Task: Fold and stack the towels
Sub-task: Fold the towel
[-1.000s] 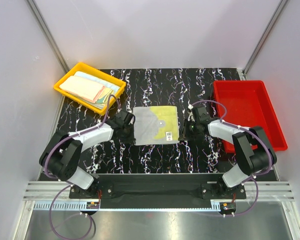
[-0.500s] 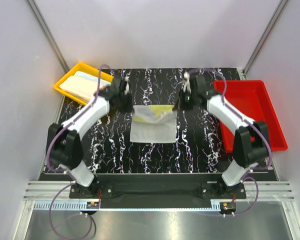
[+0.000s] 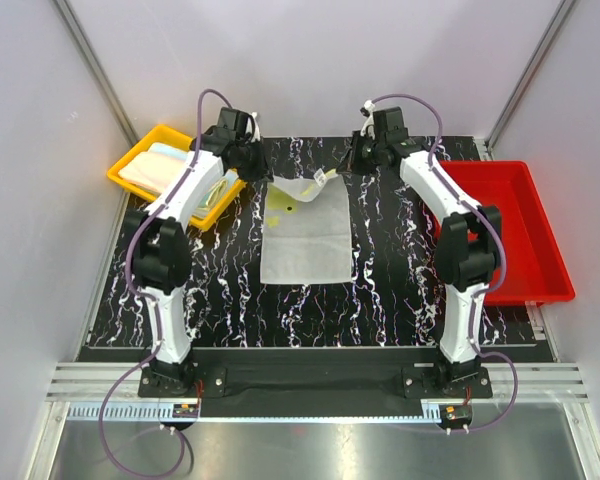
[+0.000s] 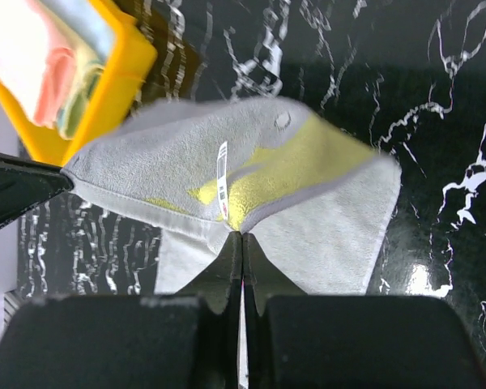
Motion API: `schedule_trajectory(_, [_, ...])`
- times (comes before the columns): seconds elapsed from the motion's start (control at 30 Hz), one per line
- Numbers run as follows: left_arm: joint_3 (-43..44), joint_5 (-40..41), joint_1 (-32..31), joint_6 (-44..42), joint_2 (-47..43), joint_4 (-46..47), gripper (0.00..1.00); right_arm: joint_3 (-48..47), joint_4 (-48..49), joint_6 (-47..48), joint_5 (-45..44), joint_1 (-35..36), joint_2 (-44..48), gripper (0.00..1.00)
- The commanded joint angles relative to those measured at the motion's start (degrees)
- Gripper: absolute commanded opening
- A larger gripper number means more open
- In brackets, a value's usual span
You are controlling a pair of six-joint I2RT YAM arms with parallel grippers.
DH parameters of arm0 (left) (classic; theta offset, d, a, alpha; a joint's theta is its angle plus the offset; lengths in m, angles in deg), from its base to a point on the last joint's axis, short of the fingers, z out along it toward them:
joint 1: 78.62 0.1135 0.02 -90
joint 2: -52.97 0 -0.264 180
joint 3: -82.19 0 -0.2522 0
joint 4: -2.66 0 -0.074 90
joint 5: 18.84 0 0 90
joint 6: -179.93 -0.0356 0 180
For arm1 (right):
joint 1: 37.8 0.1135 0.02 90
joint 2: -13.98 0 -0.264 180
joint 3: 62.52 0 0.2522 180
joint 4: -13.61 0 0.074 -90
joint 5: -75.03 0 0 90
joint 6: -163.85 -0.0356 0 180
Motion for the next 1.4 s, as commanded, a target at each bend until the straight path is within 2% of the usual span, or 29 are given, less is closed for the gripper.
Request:
schedule_trajectory(0.0, [-1.34, -4.52, 1.07, -1.78, 1.65, 4.69, 0.0, -2.33, 1.36, 0.11, 1.72, -0.23, -2.4, 0.0])
schedule_trajectory(0.1, [-2.57, -5.05, 1.07, -2.22, 1.92, 2.94, 0.0, -1.55, -1.27, 1.34, 1.63, -0.14, -3.29, 0.0])
schedule_trajectory(0.2, [-7.74, -4.79, 1.07, -3.54, -0.89, 1.7, 0.0, 3.44, -3.38, 2.31, 1.55, -0.23, -1.18, 0.0])
schedule_trajectory(0.43, [-28.64, -6.64, 0.63, -3.02, -12.31, 3.46, 0.0, 16.81, -5.86, 3.63, 2.07, 0.04, 8.21, 0.0])
schedule_trajectory(0.7, [-45.89, -11.03, -2.53, -0.73, -24.78, 10.05, 0.0, 40.89, 2.04, 2.67, 3.04, 2.32, 19.56, 0.0])
schedule_trajectory(0.77, [-49.85, -9.11, -3.76, -0.12, -26.12, 10.92, 0.0, 46.67, 4.77, 1.44, 3.39, 2.5, 21.84, 0.0])
schedule_trajectory(0.9, [-56.44, -8.57, -4.47, 0.85, -26.48, 14.0, 0.0, 52.24, 11.44, -0.49, 5.85, 2.85, 22.73, 0.0])
schedule_trajectory(1.23, [-57.33, -5.84, -5.08, 0.59, -26.21, 13.3, 0.0, 54.62, 14.27, -1.29, 6.99, 3.38, 22.28, 0.0])
schedule_trajectory(1.37, [-51.9, -4.88, -5.09, 0.76, -27.79, 8.49, 0.0, 48.84, 7.89, -0.32, 5.51, 3.46, 23.87, 0.0])
